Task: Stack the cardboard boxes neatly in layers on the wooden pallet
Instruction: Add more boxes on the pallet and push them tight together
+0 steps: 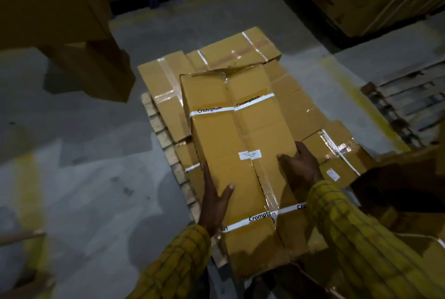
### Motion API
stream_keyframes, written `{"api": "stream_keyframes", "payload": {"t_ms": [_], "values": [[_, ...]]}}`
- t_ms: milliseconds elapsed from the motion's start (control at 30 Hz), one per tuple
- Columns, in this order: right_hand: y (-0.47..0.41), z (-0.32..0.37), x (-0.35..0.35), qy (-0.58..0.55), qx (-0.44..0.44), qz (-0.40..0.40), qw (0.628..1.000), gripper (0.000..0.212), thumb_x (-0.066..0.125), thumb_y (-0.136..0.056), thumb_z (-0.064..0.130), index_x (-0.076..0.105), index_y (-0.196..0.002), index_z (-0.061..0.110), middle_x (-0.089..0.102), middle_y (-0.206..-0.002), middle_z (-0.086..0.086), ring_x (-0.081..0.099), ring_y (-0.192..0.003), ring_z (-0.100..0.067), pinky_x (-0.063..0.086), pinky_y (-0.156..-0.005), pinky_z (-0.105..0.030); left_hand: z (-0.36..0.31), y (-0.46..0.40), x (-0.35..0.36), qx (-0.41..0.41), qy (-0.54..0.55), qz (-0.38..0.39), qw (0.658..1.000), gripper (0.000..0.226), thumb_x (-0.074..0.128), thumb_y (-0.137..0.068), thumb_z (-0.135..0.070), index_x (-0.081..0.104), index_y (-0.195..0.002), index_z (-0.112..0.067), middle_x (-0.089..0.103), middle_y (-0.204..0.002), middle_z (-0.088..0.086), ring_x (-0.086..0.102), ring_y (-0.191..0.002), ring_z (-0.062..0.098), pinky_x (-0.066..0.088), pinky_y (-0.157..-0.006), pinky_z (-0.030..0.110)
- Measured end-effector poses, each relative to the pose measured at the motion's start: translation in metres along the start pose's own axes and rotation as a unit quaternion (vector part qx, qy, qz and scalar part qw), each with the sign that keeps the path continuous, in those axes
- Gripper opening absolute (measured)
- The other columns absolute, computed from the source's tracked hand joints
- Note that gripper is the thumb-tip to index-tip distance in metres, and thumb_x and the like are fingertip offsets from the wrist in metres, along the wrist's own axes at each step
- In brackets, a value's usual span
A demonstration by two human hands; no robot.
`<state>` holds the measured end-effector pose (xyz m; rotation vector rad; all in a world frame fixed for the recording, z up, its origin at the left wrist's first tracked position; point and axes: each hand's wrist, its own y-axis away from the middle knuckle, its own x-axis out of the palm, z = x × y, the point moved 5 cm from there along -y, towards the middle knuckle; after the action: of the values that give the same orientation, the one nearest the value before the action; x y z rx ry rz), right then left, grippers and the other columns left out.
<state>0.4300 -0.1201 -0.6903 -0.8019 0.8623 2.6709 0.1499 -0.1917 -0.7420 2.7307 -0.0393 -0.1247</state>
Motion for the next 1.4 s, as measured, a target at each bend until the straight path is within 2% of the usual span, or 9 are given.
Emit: {"api": "stream_keyframes", "payload": {"t_ms": [133, 333, 467, 700, 967, 1100, 1200, 1300, 1400], "values": [[-0.044, -0.026, 0.041, 0.065, -0.030, 0.047, 0.996, 0.055, 0.084, -0.082, 0.031, 0.061, -0.132, 0.024, 0.070, -0.124, -0.003, 0.065, -0.112, -0.027, 0.053, -0.099, -0.038, 0.054, -0.004, 0.002, -0.031, 0.032, -0.045, 0.998, 0.100, 0.071, -0.095, -0.041, -0.006, -0.157, -0.057, 0.027, -0.167, -0.008, 0.041, -0.145, 0.021, 0.041, -0.117, 0.054], [-0.075, -0.088, 0.082, 0.098, -0.039, 0.112, 0.988, 0.054, 0.080, -0.087, 0.026, 0.059, -0.137, 0.024, 0.069, -0.123, -0.004, 0.064, -0.106, -0.025, 0.052, -0.092, -0.033, 0.132, 0.009, 0.013, -0.061, 0.059, -0.045, 0.995, 0.095, 0.072, -0.095, -0.046, 0.001, -0.158, -0.056, 0.035, -0.162, -0.014, 0.047, -0.141, 0.020, 0.046, -0.111, 0.050], [-0.082, -0.131, 0.095, 0.121, -0.039, 0.147, 0.981, 0.058, 0.076, -0.090, 0.025, 0.053, -0.144, 0.026, 0.067, -0.131, -0.008, 0.063, -0.115, -0.031, 0.052, -0.094, -0.035, 0.168, 0.015, 0.016, -0.077, 0.055, -0.015, 0.995, 0.088, 0.065, -0.100, -0.045, 0.000, -0.158, -0.056, 0.035, -0.163, -0.013, 0.047, -0.142, 0.020, 0.049, -0.110, 0.048], [-0.089, -0.141, 0.098, 0.109, -0.061, 0.141, 0.982, 0.066, 0.072, -0.089, 0.029, 0.047, -0.150, 0.032, 0.066, -0.135, -0.003, 0.062, -0.119, -0.028, 0.051, -0.105, -0.042, 0.167, 0.006, 0.015, -0.062, 0.050, -0.032, 0.996, 0.078, 0.063, -0.102, -0.030, 0.015, -0.162, -0.041, 0.047, -0.156, -0.010, 0.055, -0.133, 0.008, 0.053, -0.104, 0.035], [-0.096, -0.136, 0.096, 0.132, -0.107, 0.169, 0.971, 0.074, 0.068, -0.091, 0.028, 0.037, -0.157, 0.035, 0.057, -0.148, -0.006, 0.056, -0.130, -0.033, 0.046, -0.111, -0.047, 0.164, -0.001, 0.009, -0.047, 0.016, -0.011, 0.999, 0.085, 0.064, -0.102, -0.030, 0.006, -0.163, -0.043, 0.043, -0.159, -0.009, 0.053, -0.136, 0.009, 0.053, -0.104, 0.034], [-0.094, -0.137, 0.096, 0.204, -0.153, 0.163, 0.953, 0.081, 0.064, -0.101, 0.024, 0.015, -0.165, 0.019, 0.034, -0.165, -0.013, 0.039, -0.146, -0.037, 0.036, -0.117, -0.041, 0.163, -0.001, 0.006, -0.061, 0.003, -0.014, 0.998, 0.090, 0.068, -0.100, -0.031, 0.003, -0.162, -0.046, 0.042, -0.160, -0.007, 0.052, -0.138, 0.016, 0.051, -0.109, 0.048], [-0.093, -0.142, 0.099, 0.220, -0.180, 0.149, 0.947, 0.083, 0.062, -0.102, 0.021, 0.010, -0.165, 0.013, 0.031, -0.165, -0.018, 0.037, -0.146, -0.041, 0.035, -0.114, -0.041, 0.164, -0.001, 0.006, -0.059, -0.007, -0.018, 0.998, 0.096, 0.069, -0.099, -0.031, -0.002, -0.162, -0.045, 0.039, -0.162, -0.006, 0.051, -0.138, 0.016, 0.049, -0.110, 0.050], [-0.091, -0.151, 0.100, 0.228, -0.172, 0.143, 0.948, 0.083, 0.058, -0.104, 0.030, 0.004, -0.166, 0.017, 0.032, -0.164, -0.022, 0.038, -0.144, -0.045, 0.039, -0.112, -0.047, 0.165, 0.000, 0.005, -0.060, -0.025, -0.028, 0.997, 0.105, 0.072, -0.095, -0.042, -0.009, -0.161, -0.045, 0.028, -0.167, -0.005, 0.044, -0.143, 0.021, 0.044, -0.114, 0.054], [-0.083, -0.168, 0.098, 0.253, -0.133, 0.115, 0.951, 0.082, 0.049, -0.105, 0.050, -0.004, -0.165, 0.032, 0.041, -0.151, -0.028, 0.051, -0.128, -0.049, 0.046, -0.102, -0.058, 0.165, -0.001, 0.006, -0.065, -0.041, -0.030, 0.997, 0.110, 0.071, -0.092, -0.052, -0.017, -0.157, -0.050, 0.020, -0.170, -0.002, 0.038, -0.147, 0.028, 0.038, -0.117, 0.061]]}}
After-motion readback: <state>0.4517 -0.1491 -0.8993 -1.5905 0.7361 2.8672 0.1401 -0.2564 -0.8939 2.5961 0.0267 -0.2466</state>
